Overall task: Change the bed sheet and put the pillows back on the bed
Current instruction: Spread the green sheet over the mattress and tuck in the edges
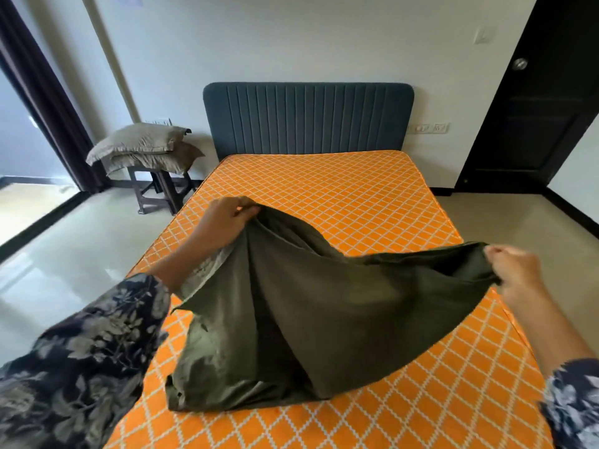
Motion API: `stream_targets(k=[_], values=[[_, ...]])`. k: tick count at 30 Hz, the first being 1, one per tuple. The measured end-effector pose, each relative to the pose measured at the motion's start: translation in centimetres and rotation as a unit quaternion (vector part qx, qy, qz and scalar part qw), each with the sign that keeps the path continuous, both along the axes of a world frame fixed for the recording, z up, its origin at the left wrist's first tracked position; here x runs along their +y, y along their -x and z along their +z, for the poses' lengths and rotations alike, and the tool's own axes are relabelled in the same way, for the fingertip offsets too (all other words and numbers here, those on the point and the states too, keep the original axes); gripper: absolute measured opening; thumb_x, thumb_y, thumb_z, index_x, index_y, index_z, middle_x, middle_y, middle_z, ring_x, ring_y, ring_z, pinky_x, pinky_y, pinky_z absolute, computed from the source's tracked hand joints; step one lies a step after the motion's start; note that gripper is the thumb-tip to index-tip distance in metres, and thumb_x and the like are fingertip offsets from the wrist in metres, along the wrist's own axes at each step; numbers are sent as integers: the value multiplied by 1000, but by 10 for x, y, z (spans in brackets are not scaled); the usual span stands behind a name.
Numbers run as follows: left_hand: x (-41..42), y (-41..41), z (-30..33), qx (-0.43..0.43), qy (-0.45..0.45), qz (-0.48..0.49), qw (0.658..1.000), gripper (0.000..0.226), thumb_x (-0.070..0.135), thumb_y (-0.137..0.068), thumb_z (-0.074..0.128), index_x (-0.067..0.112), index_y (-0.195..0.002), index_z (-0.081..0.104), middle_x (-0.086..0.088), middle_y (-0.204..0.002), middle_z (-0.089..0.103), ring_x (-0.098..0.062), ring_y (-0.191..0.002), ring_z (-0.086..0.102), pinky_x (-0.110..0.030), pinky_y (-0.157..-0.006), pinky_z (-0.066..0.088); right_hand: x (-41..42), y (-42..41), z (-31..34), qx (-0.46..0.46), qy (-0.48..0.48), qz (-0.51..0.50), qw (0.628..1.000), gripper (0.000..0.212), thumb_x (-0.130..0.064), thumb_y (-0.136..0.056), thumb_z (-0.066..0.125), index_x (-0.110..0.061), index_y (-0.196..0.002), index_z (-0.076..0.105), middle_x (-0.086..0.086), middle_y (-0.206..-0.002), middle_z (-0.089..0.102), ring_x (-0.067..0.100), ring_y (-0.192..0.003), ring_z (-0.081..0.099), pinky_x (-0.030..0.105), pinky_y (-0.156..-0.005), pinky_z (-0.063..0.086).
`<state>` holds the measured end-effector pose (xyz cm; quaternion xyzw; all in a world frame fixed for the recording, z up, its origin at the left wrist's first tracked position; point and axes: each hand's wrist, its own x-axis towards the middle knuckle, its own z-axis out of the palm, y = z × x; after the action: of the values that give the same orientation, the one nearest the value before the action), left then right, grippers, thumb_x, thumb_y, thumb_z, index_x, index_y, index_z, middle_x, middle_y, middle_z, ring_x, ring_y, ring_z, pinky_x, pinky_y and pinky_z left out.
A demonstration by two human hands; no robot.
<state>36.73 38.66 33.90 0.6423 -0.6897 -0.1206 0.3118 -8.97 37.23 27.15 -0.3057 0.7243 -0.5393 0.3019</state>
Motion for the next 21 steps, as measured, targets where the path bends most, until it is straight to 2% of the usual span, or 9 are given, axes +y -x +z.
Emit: stream_targets(k=[2, 4, 6, 9, 12, 14, 16, 19, 21], values=[[3, 20, -4, -26, -13, -33, 999, 23, 21, -96, 55, 13, -111, 70, -4, -109, 70, -21, -104, 61, -27, -86, 40, -8, -17, -22, 75, -44, 74, 993, 20, -10, -81, 60, -10, -100, 67, 5, -75, 61, 27, -89, 62, 24, -61, 48], [5, 36, -11, -51, -21, -63, 996, 22, 22, -97, 55, 15, -111, 71, -3, -110, 70, -21, -105, 61, -27, -86, 41, -1, -44, -25, 150, -84, 165, 971, 29, -24, -75, 63, -21, -103, 60, 7, -87, 54, 26, -90, 58, 38, -74, 45], [5, 51, -15, -67, -26, -86, 994, 22, 25, -97, 54, 17, -109, 71, -3, -109, 71, -21, -104, 62, -28, -85, 42, 15, -84, -14, 191, -68, 248, 947, 32, -24, -86, 64, -23, -116, 53, 5, -96, 53, 25, -90, 57, 34, -74, 43], [3, 71, -13, -79, -50, -98, 991, 25, 29, -98, 52, 15, -107, 70, -6, -105, 70, -23, -101, 61, -32, -84, 44, 43, -145, 2, 180, 35, 363, 913, 25, -21, -90, 64, -19, -115, 58, 2, -103, 60, 15, -88, 59, 26, -75, 47], [-3, 90, -7, -74, -77, -104, 989, 28, 29, -98, 53, 10, -110, 70, -10, -107, 69, -25, -101, 60, -30, -82, 43, 58, -186, 0, 185, 67, 466, 863, 38, -29, -86, 69, -22, -122, 57, -6, -115, 58, 6, -104, 55, 21, -94, 43], [-5, 97, -3, -48, -111, -113, 986, 30, 29, -98, 53, 8, -111, 70, -10, -109, 68, -24, -103, 60, -32, -84, 45, 60, -203, -3, 202, 65, 469, 857, 52, -39, -85, 69, -23, -130, 50, -6, -125, 51, 8, -114, 49, 23, -99, 40], [-6, 102, -1, 6, -146, -117, 982, 29, 26, -98, 54, 3, -105, 70, -12, -103, 68, -25, -97, 62, -37, -83, 48, 61, -210, -2, 211, 77, 432, 873, 55, -47, -84, 67, -21, -128, 47, -5, -126, 48, 11, -114, 48, 24, -95, 41], [-3, 107, -2, 133, -215, -74, 965, 28, 22, -98, 53, 2, -81, 63, -8, -68, 59, -20, -62, 57, -30, -58, 49, 62, -216, -1, 210, 73, 393, 892, 50, -54, -83, 64, -20, -117, 48, -4, -116, 53, 15, -105, 52, 31, -85, 46], [-1, 109, -8, 186, -242, -53, 951, 32, 19, -99, 51, 7, -70, 54, -2, -51, 46, -15, -45, 45, -27, -48, 42, 68, -221, -1, 219, 85, 363, 902, 40, -51, -86, 63, -20, -106, 47, -5, -103, 52, 16, -93, 52, 29, -73, 43]])
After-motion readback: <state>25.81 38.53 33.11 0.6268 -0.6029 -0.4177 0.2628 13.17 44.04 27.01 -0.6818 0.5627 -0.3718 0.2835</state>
